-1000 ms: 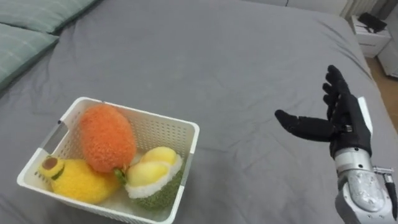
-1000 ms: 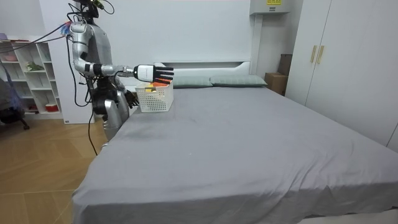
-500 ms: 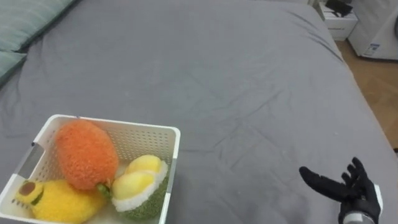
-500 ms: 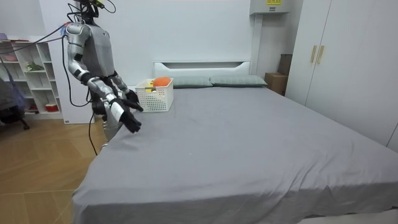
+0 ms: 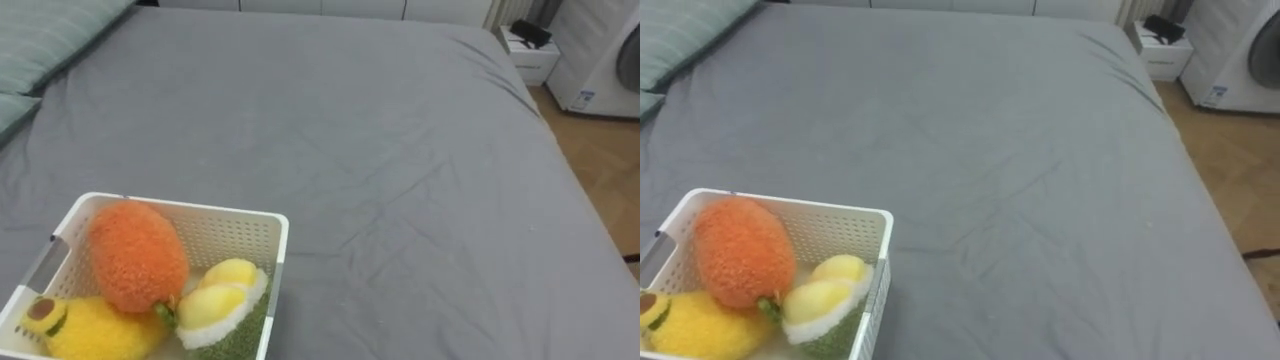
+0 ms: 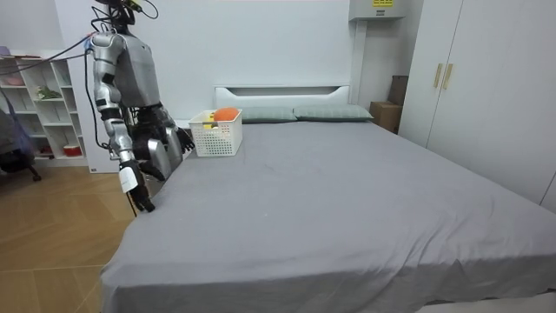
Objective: Collect toys from the bed
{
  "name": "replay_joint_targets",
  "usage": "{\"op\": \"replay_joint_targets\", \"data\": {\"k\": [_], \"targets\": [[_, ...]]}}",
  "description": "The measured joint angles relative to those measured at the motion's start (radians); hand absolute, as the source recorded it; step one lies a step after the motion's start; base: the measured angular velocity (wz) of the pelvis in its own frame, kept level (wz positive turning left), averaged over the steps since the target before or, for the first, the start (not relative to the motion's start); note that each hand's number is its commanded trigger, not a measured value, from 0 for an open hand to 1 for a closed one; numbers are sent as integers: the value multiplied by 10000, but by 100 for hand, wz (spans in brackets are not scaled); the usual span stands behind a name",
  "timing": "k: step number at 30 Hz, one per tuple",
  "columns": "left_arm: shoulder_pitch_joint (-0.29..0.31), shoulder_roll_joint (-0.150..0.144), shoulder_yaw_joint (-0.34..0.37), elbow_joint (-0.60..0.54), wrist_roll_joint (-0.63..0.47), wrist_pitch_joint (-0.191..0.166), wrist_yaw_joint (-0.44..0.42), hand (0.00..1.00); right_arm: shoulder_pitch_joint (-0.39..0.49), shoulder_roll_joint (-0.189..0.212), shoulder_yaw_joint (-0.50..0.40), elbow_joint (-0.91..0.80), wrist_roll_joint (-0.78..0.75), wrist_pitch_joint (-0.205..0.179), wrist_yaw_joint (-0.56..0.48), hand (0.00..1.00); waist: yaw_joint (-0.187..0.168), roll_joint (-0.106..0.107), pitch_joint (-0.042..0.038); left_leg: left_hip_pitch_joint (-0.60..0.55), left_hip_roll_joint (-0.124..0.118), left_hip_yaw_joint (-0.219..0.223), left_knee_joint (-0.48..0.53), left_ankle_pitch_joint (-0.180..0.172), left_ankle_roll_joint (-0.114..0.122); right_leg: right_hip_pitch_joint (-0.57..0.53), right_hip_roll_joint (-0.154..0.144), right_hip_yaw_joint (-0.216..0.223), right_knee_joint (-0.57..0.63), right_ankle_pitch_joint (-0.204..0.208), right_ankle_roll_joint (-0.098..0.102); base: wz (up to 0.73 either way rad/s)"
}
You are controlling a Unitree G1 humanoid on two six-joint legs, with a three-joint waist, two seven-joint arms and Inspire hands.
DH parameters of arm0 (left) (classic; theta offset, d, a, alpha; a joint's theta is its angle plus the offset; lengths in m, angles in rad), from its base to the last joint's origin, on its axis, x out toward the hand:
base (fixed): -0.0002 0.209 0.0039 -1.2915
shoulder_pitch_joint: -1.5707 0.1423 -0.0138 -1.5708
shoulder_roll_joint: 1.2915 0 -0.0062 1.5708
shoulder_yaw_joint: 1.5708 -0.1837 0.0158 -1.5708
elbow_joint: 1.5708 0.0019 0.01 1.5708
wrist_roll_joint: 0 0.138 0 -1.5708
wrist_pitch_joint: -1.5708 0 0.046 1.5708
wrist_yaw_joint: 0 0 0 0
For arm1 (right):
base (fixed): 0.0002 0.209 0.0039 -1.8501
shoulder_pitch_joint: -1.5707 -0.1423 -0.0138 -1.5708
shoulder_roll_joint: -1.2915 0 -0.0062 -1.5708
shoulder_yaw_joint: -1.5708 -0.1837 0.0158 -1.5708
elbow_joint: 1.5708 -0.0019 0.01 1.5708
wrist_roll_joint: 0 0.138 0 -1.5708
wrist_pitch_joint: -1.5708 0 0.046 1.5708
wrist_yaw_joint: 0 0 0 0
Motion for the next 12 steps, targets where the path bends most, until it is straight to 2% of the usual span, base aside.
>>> {"op": "replay_joint_targets", "data": {"k": [3,5,8,12], "targets": [[82,-1,162,102,165,459,0,0,-20,-85,96,384,-1200,146,217,0,18,0,-8,-2,-9,-100,1,26,47,25,5,-33,-1,0,-1,9],[137,-8,204,118,172,837,-1,0,-177,-96,230,408,-2313,528,241,0,37,-11,-6,3,-7,-101,6,28,46,25,5,-64,-15,-2,-3,0],[65,-1,315,118,173,1101,-3,0,-410,-245,476,673,-3221,928,312,0,98,-64,-7,5,-8,-125,29,27,46,38,-7,-216,-5,-1,-4,1],[-103,0,314,124,232,1240,-5,0,-476,-336,714,825,-3460,1142,341,0,159,-88,2,3,-16,-200,32,20,33,69,-9,-319,2,-1,-7,4]]}}
